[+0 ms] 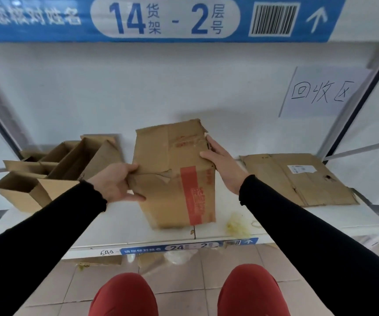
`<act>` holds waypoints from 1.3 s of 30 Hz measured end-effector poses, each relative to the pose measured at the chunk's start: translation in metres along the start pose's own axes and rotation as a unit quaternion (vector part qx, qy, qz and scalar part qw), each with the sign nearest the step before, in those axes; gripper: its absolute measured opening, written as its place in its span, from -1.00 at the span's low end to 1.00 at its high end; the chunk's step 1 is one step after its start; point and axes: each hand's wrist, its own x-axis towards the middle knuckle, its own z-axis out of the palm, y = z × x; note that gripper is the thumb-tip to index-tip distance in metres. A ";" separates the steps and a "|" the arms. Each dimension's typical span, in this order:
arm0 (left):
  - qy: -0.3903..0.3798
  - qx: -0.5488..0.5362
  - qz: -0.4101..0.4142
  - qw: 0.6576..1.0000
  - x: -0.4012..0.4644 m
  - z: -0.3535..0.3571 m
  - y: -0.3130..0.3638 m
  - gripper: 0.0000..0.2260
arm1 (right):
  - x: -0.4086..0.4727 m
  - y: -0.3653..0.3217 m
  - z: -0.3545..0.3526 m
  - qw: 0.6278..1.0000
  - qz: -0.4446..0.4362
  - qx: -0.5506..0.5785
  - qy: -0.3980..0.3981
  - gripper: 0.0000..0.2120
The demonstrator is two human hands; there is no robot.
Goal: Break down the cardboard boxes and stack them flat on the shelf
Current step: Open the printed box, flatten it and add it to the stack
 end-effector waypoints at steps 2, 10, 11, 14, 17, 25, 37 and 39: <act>-0.007 0.014 -0.009 1.000 -0.004 -0.004 -0.014 -0.83 | 0.002 0.007 0.001 0.999 0.032 -0.035 -0.021 -0.34; 0.135 0.390 0.217 0.885 0.003 -0.018 -0.008 -0.36 | -0.001 0.026 0.010 0.997 0.077 0.004 0.004 -0.43; 0.138 0.414 0.256 0.863 0.007 -0.009 -0.003 -0.32 | -0.001 0.025 0.012 0.997 0.080 0.002 0.010 -0.48; 0.058 0.501 0.307 0.807 0.019 0.034 0.008 -0.30 | 0.000 0.021 0.014 0.994 0.097 0.008 0.039 -0.62; -0.004 0.589 0.289 0.754 0.027 0.074 0.006 -0.19 | 0.000 0.018 0.014 0.993 0.109 0.010 0.051 -0.68; -0.002 0.579 0.267 0.770 0.047 0.087 0.004 -0.13 | 0.010 0.010 0.006 0.985 0.168 -0.021 0.016 -0.60; 0.029 0.582 0.281 0.763 0.049 0.092 -0.008 -0.08 | 0.023 0.001 0.008 0.966 0.141 -0.215 0.017 -0.33; 0.029 0.578 0.283 0.765 0.047 0.092 -0.009 -0.07 | 0.029 -0.006 0.000 0.923 0.081 -0.377 0.003 -0.24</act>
